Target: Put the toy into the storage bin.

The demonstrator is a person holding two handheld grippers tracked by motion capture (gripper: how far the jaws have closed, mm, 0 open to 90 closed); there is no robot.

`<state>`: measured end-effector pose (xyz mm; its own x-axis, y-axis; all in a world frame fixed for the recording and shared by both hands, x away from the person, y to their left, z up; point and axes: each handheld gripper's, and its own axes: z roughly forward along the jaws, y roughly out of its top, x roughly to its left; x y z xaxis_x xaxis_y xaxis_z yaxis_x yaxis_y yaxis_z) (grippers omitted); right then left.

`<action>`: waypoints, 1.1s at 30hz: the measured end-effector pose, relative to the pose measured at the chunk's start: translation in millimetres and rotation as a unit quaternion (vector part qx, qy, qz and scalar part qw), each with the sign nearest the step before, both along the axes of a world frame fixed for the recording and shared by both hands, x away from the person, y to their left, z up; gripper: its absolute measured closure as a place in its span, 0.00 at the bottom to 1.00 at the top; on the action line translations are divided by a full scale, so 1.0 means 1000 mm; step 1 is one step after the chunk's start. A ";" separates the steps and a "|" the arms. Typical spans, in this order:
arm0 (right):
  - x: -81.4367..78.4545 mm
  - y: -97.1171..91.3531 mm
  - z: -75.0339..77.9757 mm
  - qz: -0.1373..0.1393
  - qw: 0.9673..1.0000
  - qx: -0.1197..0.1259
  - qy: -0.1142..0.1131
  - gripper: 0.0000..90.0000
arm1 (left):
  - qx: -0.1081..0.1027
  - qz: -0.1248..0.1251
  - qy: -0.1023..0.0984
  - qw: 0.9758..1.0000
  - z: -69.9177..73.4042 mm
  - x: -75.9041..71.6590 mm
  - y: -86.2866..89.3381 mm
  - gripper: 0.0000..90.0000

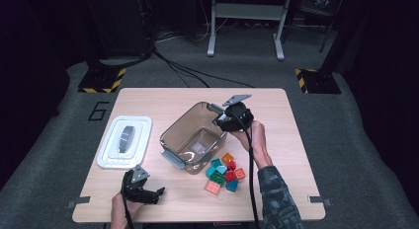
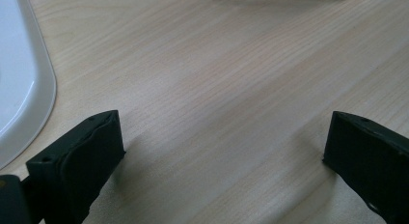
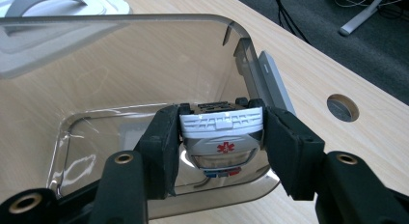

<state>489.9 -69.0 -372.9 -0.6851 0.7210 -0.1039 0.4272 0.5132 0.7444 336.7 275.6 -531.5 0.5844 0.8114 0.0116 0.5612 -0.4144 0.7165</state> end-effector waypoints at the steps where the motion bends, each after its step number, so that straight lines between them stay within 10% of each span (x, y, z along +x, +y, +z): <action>1: 0.000 0.000 -0.001 0.002 1.000 -0.004 -0.004 0.53 | 0.000 0.000 0.000 1.000 0.000 0.000 0.000 0.00; 22: -0.003 0.000 -0.013 -0.007 1.000 -0.024 0.013 0.50 | 0.000 -0.001 0.002 1.000 0.000 0.000 0.000 0.00; 33: -0.020 -0.015 -0.004 -0.015 1.000 0.023 0.014 0.25 | -0.002 0.003 0.000 1.000 0.000 0.000 0.000 0.00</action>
<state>470.3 -83.6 -376.5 -0.6648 0.7452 -0.0521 0.4627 0.4655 0.7545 336.6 275.3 -531.7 0.5799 0.8146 0.0079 0.5638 -0.4084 0.7179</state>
